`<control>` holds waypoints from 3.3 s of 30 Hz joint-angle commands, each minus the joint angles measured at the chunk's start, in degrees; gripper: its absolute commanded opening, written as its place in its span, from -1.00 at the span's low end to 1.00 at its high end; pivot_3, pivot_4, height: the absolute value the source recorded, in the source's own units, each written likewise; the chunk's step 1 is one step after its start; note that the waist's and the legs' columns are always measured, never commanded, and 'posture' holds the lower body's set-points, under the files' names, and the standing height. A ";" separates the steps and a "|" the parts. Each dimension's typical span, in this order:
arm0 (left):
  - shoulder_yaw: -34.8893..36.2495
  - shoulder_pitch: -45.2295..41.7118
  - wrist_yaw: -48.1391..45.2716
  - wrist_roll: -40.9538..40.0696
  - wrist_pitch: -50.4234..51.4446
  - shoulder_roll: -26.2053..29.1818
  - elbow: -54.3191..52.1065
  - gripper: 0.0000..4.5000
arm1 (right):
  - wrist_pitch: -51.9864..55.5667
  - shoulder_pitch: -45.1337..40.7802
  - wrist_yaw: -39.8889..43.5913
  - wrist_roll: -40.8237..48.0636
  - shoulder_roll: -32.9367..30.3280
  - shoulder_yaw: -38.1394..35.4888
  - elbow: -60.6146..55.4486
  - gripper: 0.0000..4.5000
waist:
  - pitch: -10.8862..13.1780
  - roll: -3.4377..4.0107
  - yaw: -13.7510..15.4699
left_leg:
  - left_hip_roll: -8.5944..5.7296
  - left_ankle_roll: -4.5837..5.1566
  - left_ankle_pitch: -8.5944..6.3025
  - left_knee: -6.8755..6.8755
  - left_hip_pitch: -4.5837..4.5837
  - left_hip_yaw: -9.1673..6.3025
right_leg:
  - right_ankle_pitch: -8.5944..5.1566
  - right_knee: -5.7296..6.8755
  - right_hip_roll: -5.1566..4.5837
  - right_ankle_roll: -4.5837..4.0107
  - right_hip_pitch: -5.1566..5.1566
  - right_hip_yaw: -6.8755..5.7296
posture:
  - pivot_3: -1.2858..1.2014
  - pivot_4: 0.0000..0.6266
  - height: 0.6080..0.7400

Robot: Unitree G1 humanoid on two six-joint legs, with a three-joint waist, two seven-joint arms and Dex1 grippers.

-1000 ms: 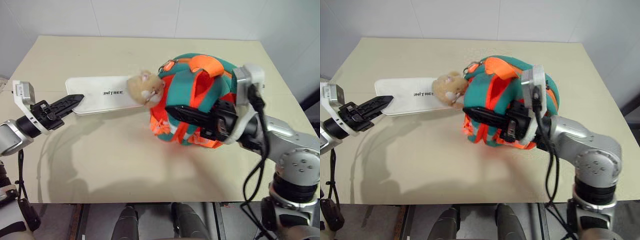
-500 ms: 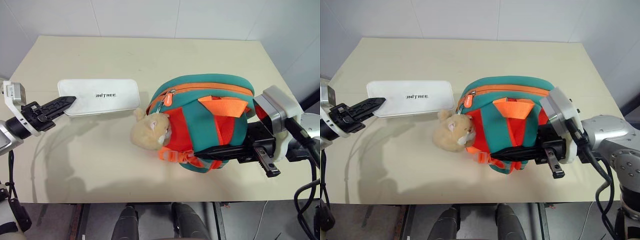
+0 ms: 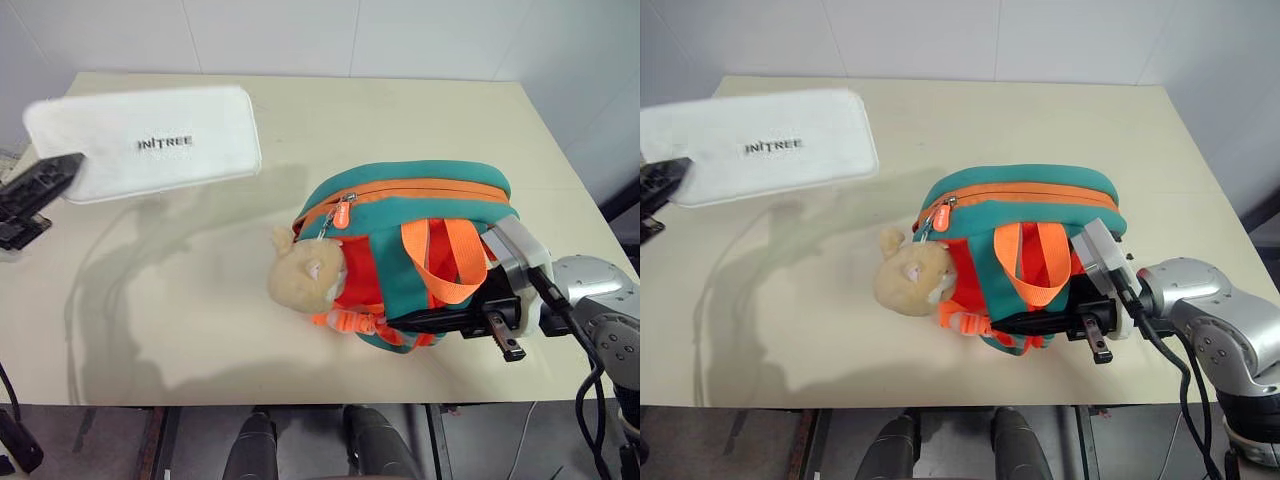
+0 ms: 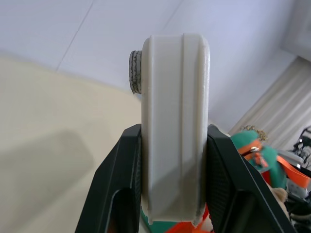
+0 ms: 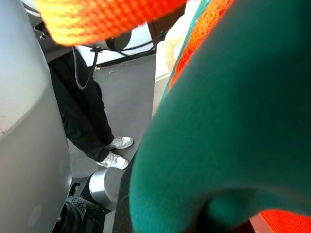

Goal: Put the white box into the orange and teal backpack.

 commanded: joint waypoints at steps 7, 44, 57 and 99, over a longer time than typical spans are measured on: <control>0.64 5.43 -6.96 -2.22 -1.39 3.78 -12.14 -0.41 | -1.51 -4.22 1.87 -2.41 1.57 2.44 3.68 -1.00 | 0.01 0.01 -0.09 | 0.01 0.00 0.00 -0.02 0.00 0.00 | -0.01 0.01 0.00 -0.01 0.00 0.01 | 0.03 -0.52 1.00; -29.53 -12.04 -11.44 13.61 -19.26 4.88 -22.90 -0.41 | -2.76 -8.55 3.07 -7.17 5.88 4.37 8.50 -1.00 | 0.06 0.11 0.34 | 0.02 0.02 -0.01 0.65 0.03 -0.02 | 0.04 0.48 0.10 0.08 0.17 0.01 | 0.03 -0.52 1.00; -39.85 -19.79 -3.71 18.96 -21.40 -12.01 -20.41 -0.41 | -3.18 -8.94 2.68 -8.56 7.49 4.84 9.09 -1.00 | 0.07 0.12 0.62 | 0.01 0.04 -0.02 0.97 0.02 -0.04 | 0.09 0.62 0.15 0.19 0.28 0.04 | 0.03 -0.52 1.00; -47.71 -24.50 0.92 32.28 -16.56 -20.19 -18.19 1.00 | -4.43 -9.08 0.74 -9.94 9.14 5.29 9.04 -1.00 | 0.09 0.18 0.81 | 0.00 0.05 -0.02 1.10 0.05 -0.08 | 0.08 0.88 0.17 0.22 0.27 0.04 | 0.03 -0.52 1.00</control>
